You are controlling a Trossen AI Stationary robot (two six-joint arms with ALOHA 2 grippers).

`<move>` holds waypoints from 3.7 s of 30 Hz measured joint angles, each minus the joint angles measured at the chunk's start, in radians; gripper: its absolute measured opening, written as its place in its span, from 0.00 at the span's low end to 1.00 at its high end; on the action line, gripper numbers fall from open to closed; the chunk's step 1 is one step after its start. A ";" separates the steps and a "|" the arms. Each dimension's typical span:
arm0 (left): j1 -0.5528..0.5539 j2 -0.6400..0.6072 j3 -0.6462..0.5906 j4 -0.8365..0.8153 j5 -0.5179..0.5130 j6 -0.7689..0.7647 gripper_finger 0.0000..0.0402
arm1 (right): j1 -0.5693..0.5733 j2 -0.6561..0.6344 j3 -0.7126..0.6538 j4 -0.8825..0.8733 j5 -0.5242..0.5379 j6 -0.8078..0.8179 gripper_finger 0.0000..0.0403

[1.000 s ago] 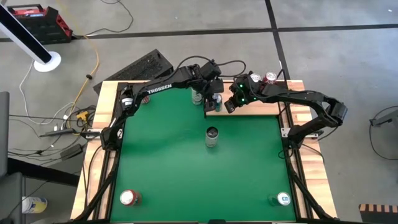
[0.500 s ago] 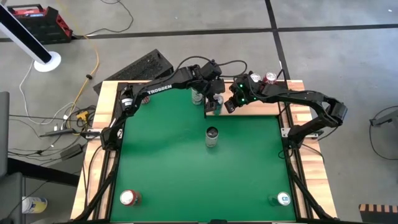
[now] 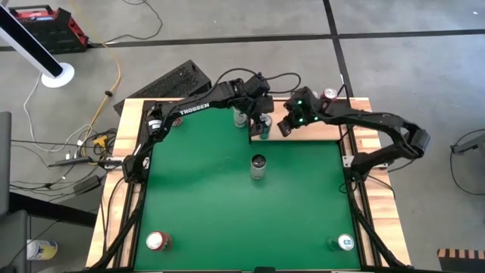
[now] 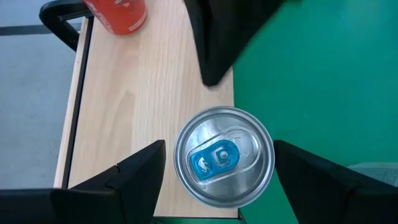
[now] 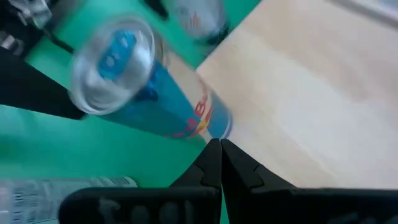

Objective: Place canned beverage on shelf
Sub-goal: Put the top blue soda can on the shelf

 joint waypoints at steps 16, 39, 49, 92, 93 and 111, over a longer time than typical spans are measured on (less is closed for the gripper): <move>-0.008 -0.005 0.016 -0.008 0.004 -0.022 0.70 | -0.007 -0.304 0.001 -0.007 0.004 0.049 0.06; 0.014 -0.544 -0.208 -0.303 -0.238 -0.121 0.59 | 0.144 -0.063 0.194 -0.020 0.006 -0.233 0.68; -0.001 -1.081 -1.052 0.254 -0.226 -0.325 0.49 | 0.154 0.131 0.351 -0.244 0.089 -0.364 0.97; -0.001 -1.403 -1.470 0.576 -0.220 -0.506 0.46 | -0.056 0.234 0.400 -0.237 0.394 -0.071 0.65; -0.001 -1.403 -1.470 0.576 -0.220 -0.509 0.46 | -0.071 0.234 0.400 -0.240 0.394 -0.055 0.65; -0.001 -1.403 -1.470 0.576 -0.223 -0.539 0.46 | -0.088 0.234 0.400 -0.279 0.502 0.050 0.65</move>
